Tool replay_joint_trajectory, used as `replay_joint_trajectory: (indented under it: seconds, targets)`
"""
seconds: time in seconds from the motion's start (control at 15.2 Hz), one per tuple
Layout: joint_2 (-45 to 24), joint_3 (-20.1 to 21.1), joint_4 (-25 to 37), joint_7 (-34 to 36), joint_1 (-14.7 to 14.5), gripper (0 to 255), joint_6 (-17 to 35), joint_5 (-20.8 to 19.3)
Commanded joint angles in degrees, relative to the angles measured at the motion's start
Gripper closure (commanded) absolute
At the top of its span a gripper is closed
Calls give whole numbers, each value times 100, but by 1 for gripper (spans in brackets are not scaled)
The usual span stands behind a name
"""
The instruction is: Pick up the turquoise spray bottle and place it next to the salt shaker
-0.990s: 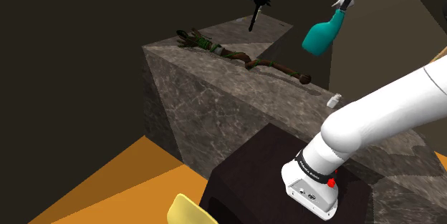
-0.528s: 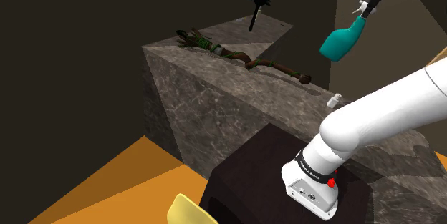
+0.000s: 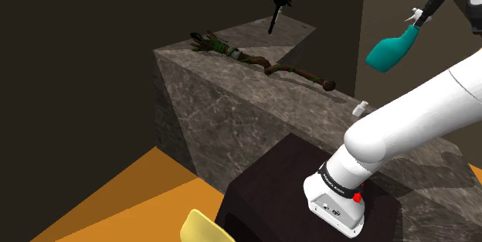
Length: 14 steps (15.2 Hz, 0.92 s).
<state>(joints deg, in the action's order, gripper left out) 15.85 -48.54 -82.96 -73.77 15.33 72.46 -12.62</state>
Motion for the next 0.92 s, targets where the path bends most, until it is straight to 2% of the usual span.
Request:
replay_joint_trajectory:
  seconds: [0.0,0.07,0.86]
  targets:
    - [-225,-419,220,-460,24,255,8,99]
    - [-365,-635,337,-671,29,255,13,185]
    - [414,-174,-1190,-196,229,255,939,-308]
